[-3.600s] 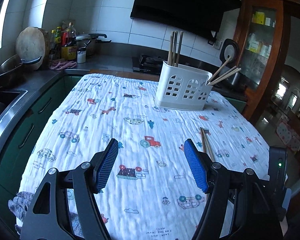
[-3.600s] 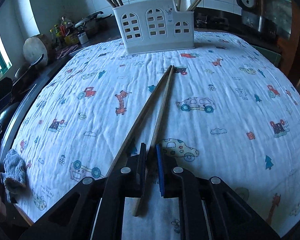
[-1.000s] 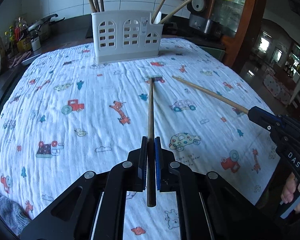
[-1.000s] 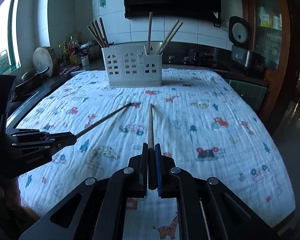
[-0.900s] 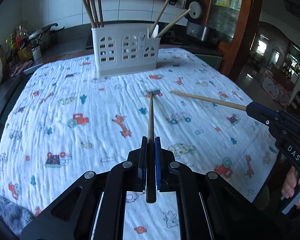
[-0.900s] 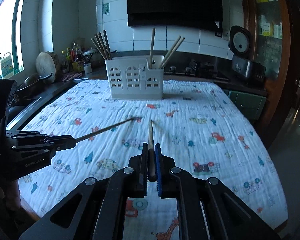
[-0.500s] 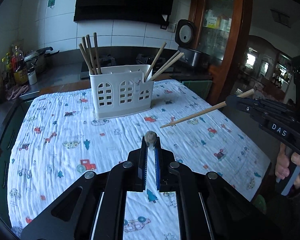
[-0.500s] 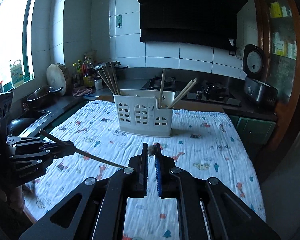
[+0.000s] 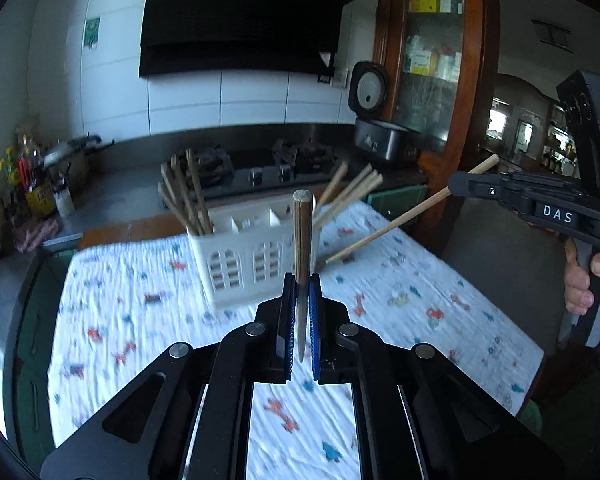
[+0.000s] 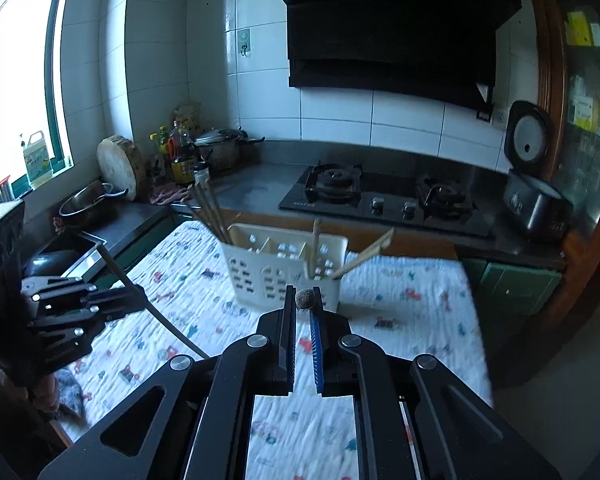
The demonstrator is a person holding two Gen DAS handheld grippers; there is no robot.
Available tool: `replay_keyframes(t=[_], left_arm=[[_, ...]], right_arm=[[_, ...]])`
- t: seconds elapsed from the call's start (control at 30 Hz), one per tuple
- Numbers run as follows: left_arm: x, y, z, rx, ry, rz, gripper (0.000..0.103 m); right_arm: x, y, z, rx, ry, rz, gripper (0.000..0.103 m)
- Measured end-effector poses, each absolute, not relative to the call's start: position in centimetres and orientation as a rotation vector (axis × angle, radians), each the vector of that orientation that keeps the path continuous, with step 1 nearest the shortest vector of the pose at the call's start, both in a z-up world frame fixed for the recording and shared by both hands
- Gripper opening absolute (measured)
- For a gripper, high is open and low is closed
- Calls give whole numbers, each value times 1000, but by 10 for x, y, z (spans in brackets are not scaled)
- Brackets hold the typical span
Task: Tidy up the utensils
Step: 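Lift the left tool's chopstick into the caddy while the right tool inserts its chopstick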
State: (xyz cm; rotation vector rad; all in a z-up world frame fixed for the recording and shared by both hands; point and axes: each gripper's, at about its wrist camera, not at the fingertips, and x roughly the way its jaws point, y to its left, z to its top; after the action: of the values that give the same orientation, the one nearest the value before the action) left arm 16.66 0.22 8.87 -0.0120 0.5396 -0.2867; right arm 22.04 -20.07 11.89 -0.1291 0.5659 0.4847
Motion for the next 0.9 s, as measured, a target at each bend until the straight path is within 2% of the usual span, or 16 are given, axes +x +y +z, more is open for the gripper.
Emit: replay_keyframes(t=[0.2, 0.37, 0.9], left_arm=[[195, 11, 149, 3, 419, -241, 5], [225, 17, 175, -1, 371, -192, 5], [315, 36, 131, -45, 523, -153, 5]], right_arm=[[249, -202, 150, -134, 571, 462, 7], [273, -196, 152, -142, 599, 466, 7], [338, -174, 114, -157, 705, 480, 7]])
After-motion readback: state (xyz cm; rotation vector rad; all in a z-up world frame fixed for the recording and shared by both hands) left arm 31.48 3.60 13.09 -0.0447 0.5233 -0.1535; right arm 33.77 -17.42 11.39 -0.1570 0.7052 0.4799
